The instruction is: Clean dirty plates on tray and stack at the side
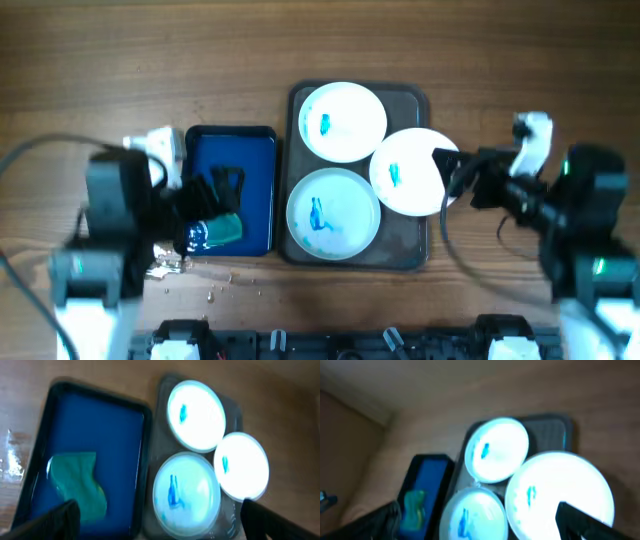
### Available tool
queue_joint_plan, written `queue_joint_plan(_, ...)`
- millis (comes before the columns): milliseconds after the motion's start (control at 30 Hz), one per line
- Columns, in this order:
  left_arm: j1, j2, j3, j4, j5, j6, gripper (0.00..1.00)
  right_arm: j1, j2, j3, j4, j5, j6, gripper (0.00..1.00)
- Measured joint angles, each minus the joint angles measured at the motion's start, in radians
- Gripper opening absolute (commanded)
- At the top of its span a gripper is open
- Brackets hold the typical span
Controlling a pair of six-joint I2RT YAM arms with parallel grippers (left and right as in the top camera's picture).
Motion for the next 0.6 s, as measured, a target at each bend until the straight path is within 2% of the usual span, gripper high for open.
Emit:
queue_joint_plan(100,0.0,0.149,0.14,-0.023,0.001,0.0,1.0,0.0,0.196,0.159,0.002,-0.035,0.026,1.0)
queue_joint_plan(200,0.0,0.209,0.153,-0.078,0.023,0.0,1.0,0.002,0.286,0.174,-0.01,-0.126,0.046,0.91)
queue_joint_plan(267,0.0,0.219,0.153,-0.101,0.027,0.0,1.0,0.039,0.325,0.178,-0.117,-0.135,0.003,0.85)
queue_joint_plan(400,0.0,0.219,0.154,-0.116,0.032,0.0,1.0,0.24,0.343,0.16,-0.311,0.045,-0.069,0.81)
queue_joint_plan(500,0.0,0.219,0.154,-0.114,0.035,0.0,1.0,0.403,0.344,0.062,-0.263,0.165,-0.063,0.82)
queue_joint_plan(600,0.0,0.219,0.154,-0.112,0.035,0.0,1.0,0.531,0.375,-0.076,-0.16,0.19,-0.037,0.69)
